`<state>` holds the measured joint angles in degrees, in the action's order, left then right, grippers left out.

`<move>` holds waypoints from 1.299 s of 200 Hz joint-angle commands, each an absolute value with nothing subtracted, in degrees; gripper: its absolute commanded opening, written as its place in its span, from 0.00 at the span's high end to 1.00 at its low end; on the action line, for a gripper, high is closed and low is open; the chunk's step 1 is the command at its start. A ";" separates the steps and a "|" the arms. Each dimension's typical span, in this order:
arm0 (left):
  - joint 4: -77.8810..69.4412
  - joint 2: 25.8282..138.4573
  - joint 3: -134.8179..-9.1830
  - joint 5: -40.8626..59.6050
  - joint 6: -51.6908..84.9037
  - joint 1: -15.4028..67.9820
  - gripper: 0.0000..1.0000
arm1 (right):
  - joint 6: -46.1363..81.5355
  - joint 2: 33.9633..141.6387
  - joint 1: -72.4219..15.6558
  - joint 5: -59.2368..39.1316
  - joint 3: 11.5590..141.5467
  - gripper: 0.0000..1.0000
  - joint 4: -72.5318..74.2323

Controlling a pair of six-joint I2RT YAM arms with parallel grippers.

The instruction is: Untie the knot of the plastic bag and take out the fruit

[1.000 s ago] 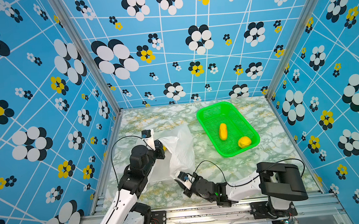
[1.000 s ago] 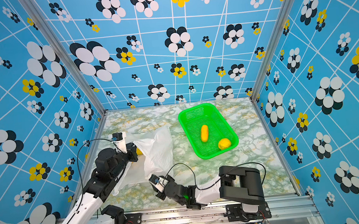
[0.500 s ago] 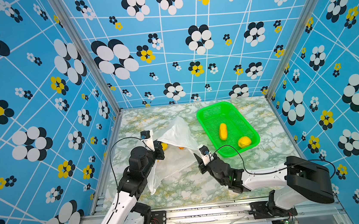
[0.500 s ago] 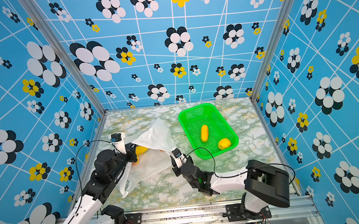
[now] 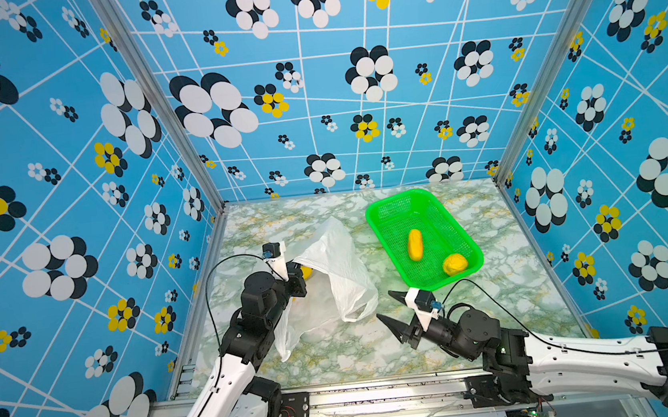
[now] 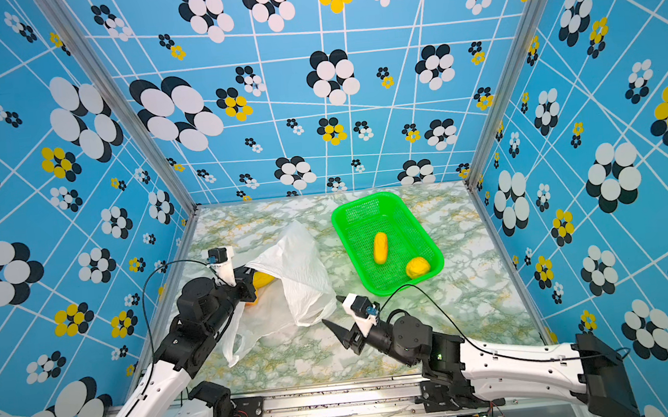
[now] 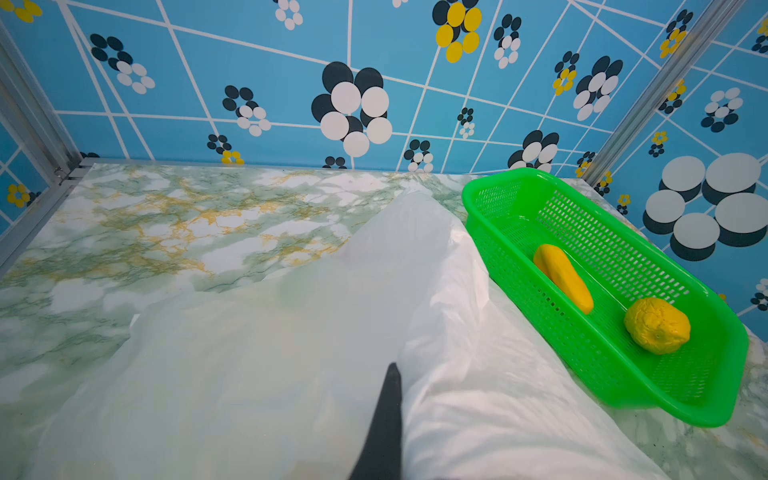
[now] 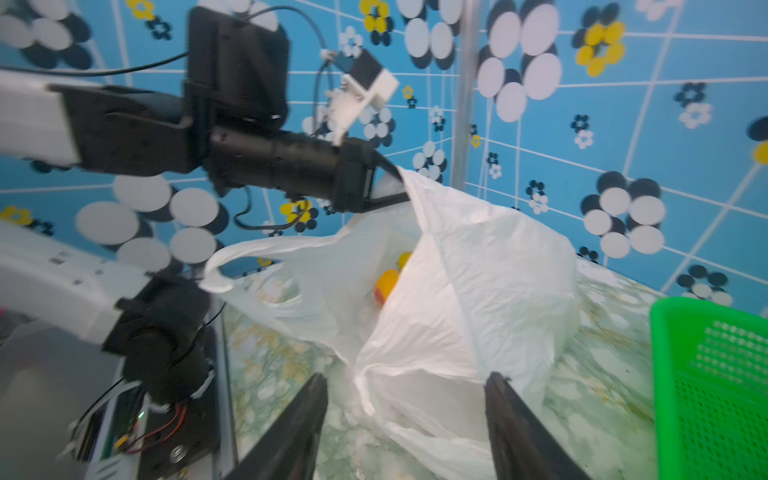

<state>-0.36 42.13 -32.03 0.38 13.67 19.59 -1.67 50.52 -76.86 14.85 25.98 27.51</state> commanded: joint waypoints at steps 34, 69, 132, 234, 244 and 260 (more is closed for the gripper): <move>-0.63 41.75 -31.81 -0.02 12.79 20.07 1.00 | -0.15 87.31 -80.58 8.46 45.81 0.51 24.96; -0.66 41.80 -31.87 0.28 12.80 20.28 1.00 | 3.55 106.49 -80.60 11.41 59.99 0.58 24.44; -0.59 40.96 -31.58 0.19 12.86 20.41 1.00 | 13.14 113.76 -75.42 19.97 61.52 0.59 32.19; -0.65 41.02 -31.63 0.47 12.83 20.45 1.00 | 24.09 122.28 -69.68 26.85 74.56 0.16 27.43; -0.77 41.04 -31.68 0.45 12.80 20.48 1.00 | 24.92 124.11 -69.48 26.81 77.52 0.12 26.04; -0.86 41.13 -31.68 0.53 12.82 20.48 1.00 | 27.04 127.67 -68.76 26.04 81.57 0.10 23.66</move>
<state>-0.34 41.65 -31.99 0.40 13.67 20.03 22.65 123.35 -69.71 24.84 76.49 29.36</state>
